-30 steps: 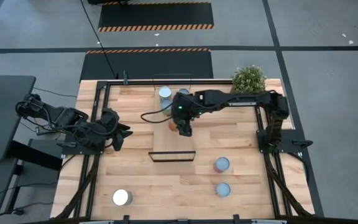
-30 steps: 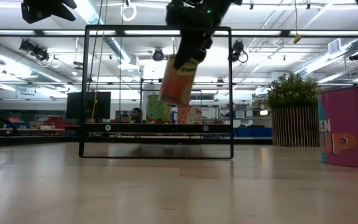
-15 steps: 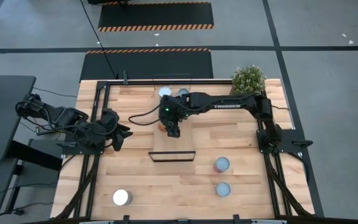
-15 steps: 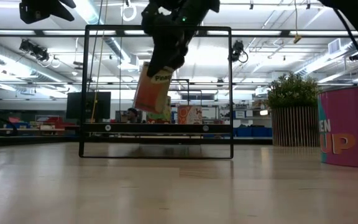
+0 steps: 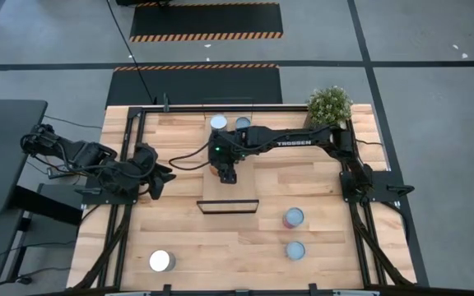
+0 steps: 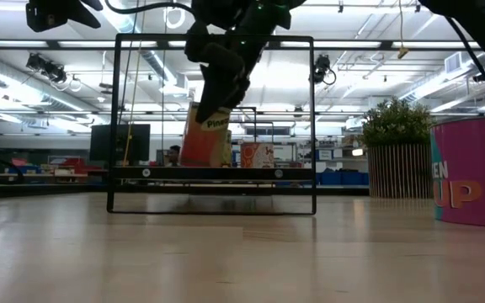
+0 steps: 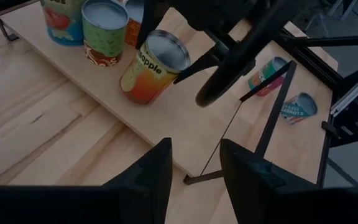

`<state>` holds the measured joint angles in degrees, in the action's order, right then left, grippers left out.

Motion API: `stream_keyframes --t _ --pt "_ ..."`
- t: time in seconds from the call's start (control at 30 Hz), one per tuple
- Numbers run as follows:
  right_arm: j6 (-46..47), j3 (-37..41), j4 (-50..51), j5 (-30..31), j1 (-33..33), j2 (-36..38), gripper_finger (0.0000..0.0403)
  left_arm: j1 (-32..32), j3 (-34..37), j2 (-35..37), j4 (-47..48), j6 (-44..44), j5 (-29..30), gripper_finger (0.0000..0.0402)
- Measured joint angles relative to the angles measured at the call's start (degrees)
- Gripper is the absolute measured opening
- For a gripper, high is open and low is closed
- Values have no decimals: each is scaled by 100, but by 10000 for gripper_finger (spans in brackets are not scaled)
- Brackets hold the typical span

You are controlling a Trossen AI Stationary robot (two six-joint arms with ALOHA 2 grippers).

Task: Pick and place cans onto a shelf
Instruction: Put the blue can on the shelf, then put the red can on the shelf

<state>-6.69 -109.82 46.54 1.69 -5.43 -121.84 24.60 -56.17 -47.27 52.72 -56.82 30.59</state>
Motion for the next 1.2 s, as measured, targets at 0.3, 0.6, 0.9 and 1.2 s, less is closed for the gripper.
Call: stream_keyframes --t 0.3,0.6,0.9,1.2 --pt "-126 2 -103 173 -7 0 361 0 -1 2 1 -2 0 141" --pt "-402 4 -69 770 20 26 360 0 -1 0 1 -4 0 141" --pt "-401 -46 -153 785 20 33 359 0 -1 1 1 -4 0 141" --pt "-381 -597 -111 781 11 44 360 0 -1 2 1 -7 -335 141"
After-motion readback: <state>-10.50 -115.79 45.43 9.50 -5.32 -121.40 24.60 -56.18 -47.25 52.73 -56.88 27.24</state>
